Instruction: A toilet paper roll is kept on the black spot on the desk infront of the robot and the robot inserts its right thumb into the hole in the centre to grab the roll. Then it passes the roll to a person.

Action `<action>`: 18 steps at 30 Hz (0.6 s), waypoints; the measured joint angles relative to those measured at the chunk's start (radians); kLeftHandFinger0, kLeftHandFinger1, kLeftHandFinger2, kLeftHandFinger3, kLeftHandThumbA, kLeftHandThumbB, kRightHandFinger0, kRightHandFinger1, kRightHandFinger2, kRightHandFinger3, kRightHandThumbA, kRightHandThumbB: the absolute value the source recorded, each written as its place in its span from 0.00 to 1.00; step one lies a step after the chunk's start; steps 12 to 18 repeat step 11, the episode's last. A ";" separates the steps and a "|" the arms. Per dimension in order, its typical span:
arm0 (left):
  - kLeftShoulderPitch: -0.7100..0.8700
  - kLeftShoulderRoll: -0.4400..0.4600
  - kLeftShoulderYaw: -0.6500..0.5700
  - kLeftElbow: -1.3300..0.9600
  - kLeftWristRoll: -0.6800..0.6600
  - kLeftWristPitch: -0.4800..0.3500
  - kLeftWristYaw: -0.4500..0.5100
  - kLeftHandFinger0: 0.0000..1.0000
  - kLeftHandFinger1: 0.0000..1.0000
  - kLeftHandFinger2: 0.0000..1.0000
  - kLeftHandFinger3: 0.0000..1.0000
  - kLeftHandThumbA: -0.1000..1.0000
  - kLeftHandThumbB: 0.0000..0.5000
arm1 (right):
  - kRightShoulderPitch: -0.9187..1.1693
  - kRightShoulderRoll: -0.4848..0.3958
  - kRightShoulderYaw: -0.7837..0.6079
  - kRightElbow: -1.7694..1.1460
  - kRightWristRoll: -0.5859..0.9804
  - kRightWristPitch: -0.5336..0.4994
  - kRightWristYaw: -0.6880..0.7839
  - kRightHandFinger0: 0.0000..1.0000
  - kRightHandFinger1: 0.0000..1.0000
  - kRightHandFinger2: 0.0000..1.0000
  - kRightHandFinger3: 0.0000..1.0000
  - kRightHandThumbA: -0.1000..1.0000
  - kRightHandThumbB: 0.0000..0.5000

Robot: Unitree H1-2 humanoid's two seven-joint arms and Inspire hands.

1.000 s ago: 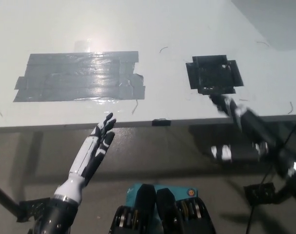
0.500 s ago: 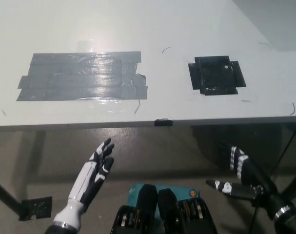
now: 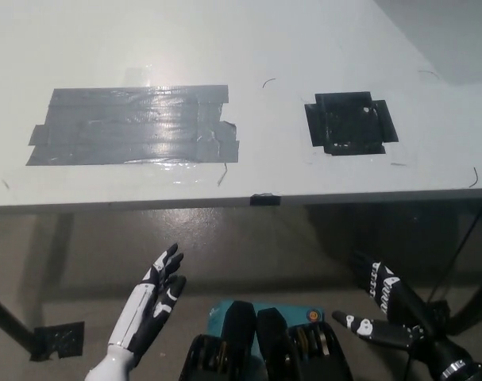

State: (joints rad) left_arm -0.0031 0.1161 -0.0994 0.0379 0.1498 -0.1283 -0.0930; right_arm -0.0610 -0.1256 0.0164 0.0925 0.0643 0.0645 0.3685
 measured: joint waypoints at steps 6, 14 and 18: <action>0.001 0.000 0.000 0.000 0.000 -0.002 0.000 1.00 1.00 1.00 1.00 0.86 0.22 | 0.002 -0.001 0.010 0.005 0.000 -0.015 -0.003 1.00 1.00 1.00 1.00 0.81 0.67; 0.005 -0.002 0.001 0.000 0.000 -0.002 0.000 1.00 1.00 1.00 1.00 0.85 0.22 | 0.002 -0.001 0.018 0.008 -0.001 -0.020 -0.003 1.00 1.00 1.00 1.00 0.81 0.69; 0.005 -0.002 0.001 0.000 0.000 -0.002 0.000 1.00 1.00 1.00 1.00 0.85 0.22 | 0.002 -0.001 0.018 0.008 -0.001 -0.020 -0.003 1.00 1.00 1.00 1.00 0.81 0.69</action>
